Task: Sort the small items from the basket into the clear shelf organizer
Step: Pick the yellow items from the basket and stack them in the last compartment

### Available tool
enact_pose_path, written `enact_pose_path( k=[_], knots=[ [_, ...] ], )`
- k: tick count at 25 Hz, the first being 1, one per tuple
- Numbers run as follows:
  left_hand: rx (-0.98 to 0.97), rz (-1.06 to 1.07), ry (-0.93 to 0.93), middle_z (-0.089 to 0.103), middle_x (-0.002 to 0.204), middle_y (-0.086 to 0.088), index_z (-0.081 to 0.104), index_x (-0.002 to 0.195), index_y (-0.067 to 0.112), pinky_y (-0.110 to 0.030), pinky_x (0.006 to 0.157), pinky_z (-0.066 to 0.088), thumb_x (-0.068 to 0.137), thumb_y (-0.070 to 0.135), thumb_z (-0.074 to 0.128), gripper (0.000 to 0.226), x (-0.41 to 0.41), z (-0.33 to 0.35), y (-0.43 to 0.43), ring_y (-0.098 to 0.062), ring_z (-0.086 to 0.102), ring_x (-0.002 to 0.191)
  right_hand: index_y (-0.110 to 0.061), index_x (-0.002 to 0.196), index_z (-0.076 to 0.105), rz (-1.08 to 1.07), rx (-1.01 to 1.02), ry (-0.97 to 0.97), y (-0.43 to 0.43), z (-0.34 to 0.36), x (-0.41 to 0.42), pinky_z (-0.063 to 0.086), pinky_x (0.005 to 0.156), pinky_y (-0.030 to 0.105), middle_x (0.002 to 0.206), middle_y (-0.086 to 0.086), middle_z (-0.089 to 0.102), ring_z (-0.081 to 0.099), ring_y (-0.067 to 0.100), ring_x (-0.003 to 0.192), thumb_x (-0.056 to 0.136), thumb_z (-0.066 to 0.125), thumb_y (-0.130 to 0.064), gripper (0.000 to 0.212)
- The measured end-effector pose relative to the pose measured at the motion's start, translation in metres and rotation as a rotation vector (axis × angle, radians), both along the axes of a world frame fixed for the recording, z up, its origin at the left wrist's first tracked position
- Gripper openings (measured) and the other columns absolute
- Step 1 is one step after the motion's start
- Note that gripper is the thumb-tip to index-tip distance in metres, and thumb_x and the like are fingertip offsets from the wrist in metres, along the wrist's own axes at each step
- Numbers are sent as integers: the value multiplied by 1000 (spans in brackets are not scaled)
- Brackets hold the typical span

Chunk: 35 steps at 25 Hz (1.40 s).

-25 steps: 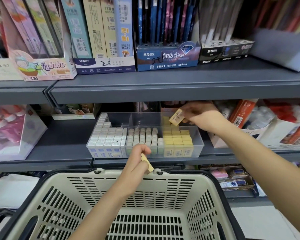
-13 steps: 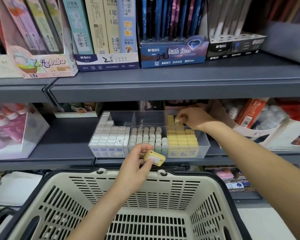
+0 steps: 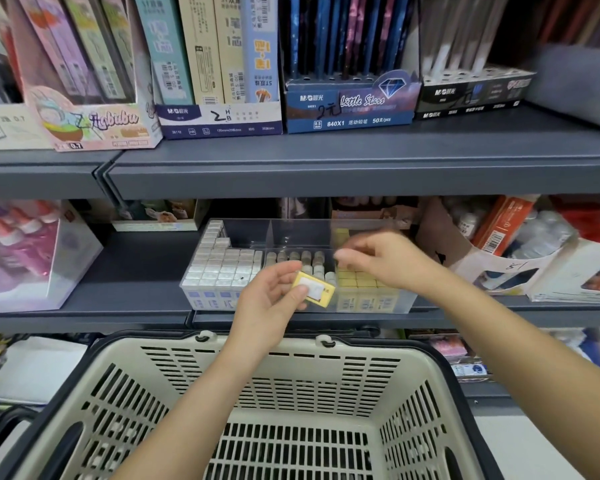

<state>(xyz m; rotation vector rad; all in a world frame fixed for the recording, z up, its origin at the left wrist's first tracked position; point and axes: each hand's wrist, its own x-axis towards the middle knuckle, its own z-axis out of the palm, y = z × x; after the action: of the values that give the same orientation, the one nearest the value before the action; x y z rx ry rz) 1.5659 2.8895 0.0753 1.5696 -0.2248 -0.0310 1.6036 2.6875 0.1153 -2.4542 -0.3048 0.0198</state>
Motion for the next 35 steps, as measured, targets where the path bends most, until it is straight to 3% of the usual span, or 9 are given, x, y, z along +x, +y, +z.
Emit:
enact_pose_path(
  k=[5, 10, 17, 19, 21, 23, 25, 28, 35],
  knots=[
    [-23, -18, -54, 66, 94, 4, 62, 95, 21, -20, 74, 54, 83, -5, 62, 29, -6, 6, -5, -4, 65, 82, -16, 87, 65, 103, 406, 344, 20, 1, -35, 52, 65, 23, 76, 4, 70, 65, 9, 61, 94, 42, -33, 29],
    [6, -50, -86, 70, 91, 15, 63, 91, 26, -20, 78, 52, 82, -8, 62, 35, -10, 9, -8, -5, 67, 82, -9, 94, 69, -84, 730, 467, 15, -1, -36, 53, 65, 21, 72, 3, 71, 64, 8, 64, 87, 61, -15, 12],
    [-67, 0, -32, 68, 101, 9, 65, 88, 21, -16, 70, 52, 83, -2, 64, 24, -6, 8, -18, -7, 68, 75, -6, 95, 68, -126, 792, 452, 7, 2, -31, 54, 62, 17, 73, 6, 72, 65, 9, 63, 80, 68, -10, 15],
    [27, -32, -66, 63, 108, 14, 61, 98, 29, -14, 75, 50, 84, 2, 64, 31, -4, 4, -19, -1, 65, 85, -4, 97, 67, -137, 748, 477, 3, 7, -29, 54, 60, 15, 77, 7, 73, 66, 7, 62, 79, 68, -9, 18],
    [384, 28, -212, 54, 118, 18, 54, 113, 34, -13, 90, 42, 87, 17, 63, 33, 2, -4, -13, 6, 54, 104, -4, 101, 65, -237, 603, 320, -8, 14, -14, 53, 60, 11, 91, 9, 72, 66, 5, 64, 79, 70, -9, 24],
    [785, 154, -422, 50, 127, 12, 50, 126, 28, -23, 106, 29, 87, 32, 60, 40, 9, -16, -3, -3, 40, 122, -12, 107, 65, -362, 261, 87, -24, 22, 8, 51, 70, 13, 108, 7, 67, 65, 10, 81, 83, 67, -17, 24],
    [987, 181, -471, 45, 137, 5, 46, 133, 23, -32, 113, 15, 87, 41, 56, 51, 11, -30, 3, -14, 31, 132, -17, 113, 62, -420, -83, -70, -35, 22, 29, 45, 84, 23, 120, 7, 61, 58, 23, 104, 90, 58, -28, 26],
    [1077, 184, -516, 45, 141, 2, 48, 134, 21, -36, 115, 2, 89, 42, 52, 50, 9, -44, 3, -20, 29, 137, -16, 114, 60, -328, -299, -187, -37, 4, 52, 37, 77, 24, 121, 8, 61, 57, 27, 106, 94, 50, -25, 24],
    [1082, 219, -573, 52, 134, 0, 53, 128, 19, -41, 113, 12, 88, 36, 54, 43, 12, -51, 3, -23, 38, 132, -18, 108, 64, -132, -393, 41, -34, -34, 81, 42, 93, 32, 122, 4, 61, 55, 24, 109, 94, 42, -14, 26]
  ],
)
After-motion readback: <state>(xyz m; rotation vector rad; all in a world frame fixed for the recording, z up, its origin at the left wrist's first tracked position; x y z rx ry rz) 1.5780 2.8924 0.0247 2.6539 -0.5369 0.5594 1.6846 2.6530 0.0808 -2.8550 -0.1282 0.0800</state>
